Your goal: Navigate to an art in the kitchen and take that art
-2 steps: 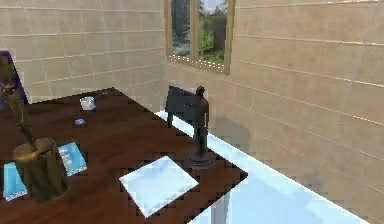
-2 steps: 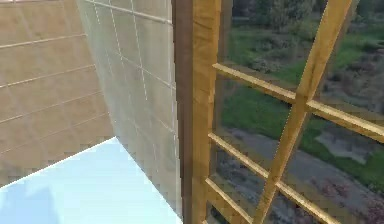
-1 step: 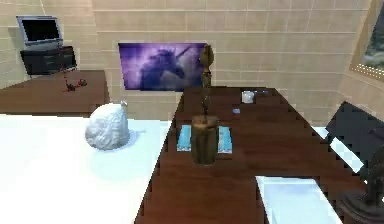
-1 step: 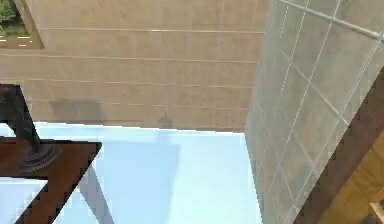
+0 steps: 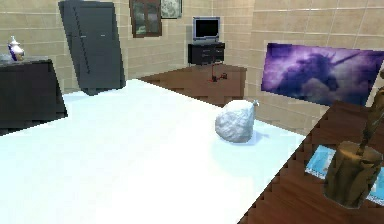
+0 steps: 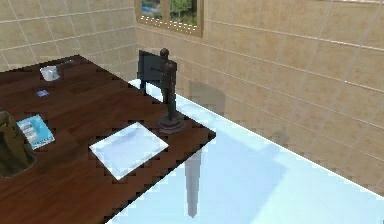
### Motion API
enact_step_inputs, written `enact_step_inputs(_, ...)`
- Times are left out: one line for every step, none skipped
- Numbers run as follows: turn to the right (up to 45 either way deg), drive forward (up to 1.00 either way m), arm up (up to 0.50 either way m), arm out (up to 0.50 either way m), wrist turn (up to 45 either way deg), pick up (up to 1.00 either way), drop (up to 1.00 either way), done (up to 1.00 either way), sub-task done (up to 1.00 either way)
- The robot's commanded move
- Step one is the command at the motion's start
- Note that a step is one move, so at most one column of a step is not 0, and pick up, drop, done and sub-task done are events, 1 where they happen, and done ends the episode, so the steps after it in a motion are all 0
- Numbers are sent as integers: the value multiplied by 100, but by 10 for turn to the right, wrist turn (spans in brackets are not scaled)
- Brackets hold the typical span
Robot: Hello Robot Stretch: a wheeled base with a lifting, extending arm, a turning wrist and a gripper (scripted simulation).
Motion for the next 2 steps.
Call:
enact_step_inputs(0,0,50,0,0,0,0,0,0)
enact_step_inputs(0,0,36,0,0,0,0,0,0)
